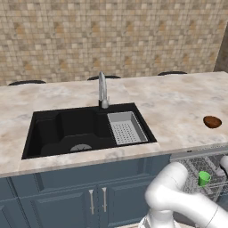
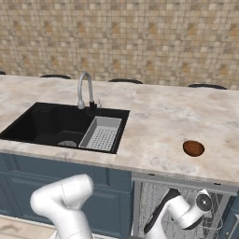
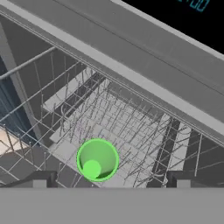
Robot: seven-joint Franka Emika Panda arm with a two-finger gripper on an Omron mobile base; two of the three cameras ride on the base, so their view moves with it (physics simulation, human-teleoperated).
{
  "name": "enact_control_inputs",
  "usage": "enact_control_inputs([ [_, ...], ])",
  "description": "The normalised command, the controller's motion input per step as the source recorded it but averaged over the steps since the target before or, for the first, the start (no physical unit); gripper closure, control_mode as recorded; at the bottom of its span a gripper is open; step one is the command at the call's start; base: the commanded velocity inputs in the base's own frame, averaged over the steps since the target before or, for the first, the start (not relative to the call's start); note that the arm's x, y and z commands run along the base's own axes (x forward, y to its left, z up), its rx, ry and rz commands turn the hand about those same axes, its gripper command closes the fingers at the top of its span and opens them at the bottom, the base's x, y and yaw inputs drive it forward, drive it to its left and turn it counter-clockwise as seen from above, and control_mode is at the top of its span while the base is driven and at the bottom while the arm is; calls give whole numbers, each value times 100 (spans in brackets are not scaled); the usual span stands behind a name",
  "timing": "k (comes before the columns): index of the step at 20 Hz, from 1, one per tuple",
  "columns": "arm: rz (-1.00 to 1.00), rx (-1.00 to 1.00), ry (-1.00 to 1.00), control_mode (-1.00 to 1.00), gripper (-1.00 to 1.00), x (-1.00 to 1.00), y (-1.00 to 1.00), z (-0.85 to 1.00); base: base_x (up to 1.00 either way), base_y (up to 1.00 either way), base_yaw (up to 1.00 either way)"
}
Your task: Pick up the cup and bowl from the counter, place them in the dishwasher, and close the dishwasher door.
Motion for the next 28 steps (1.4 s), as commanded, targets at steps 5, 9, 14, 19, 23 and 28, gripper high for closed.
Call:
enact_control_inputs([
  [5,3,-1,0,-100,-100,-2,0,64,0,0,0],
  [9,0,0,0,-100,-100,0,0,54,0,0,0],
  [14,0,-4,8,-100,-100,5,0,54,0,0,0],
  [19,0,-15,29,-100,-100,38,0,51,0,0,0],
  [23,0,-13,28,-100,-100,24,-1,63,0,0,0],
  [28,3,-3,12,-100,-100,13,-11,89,0,0,0],
])
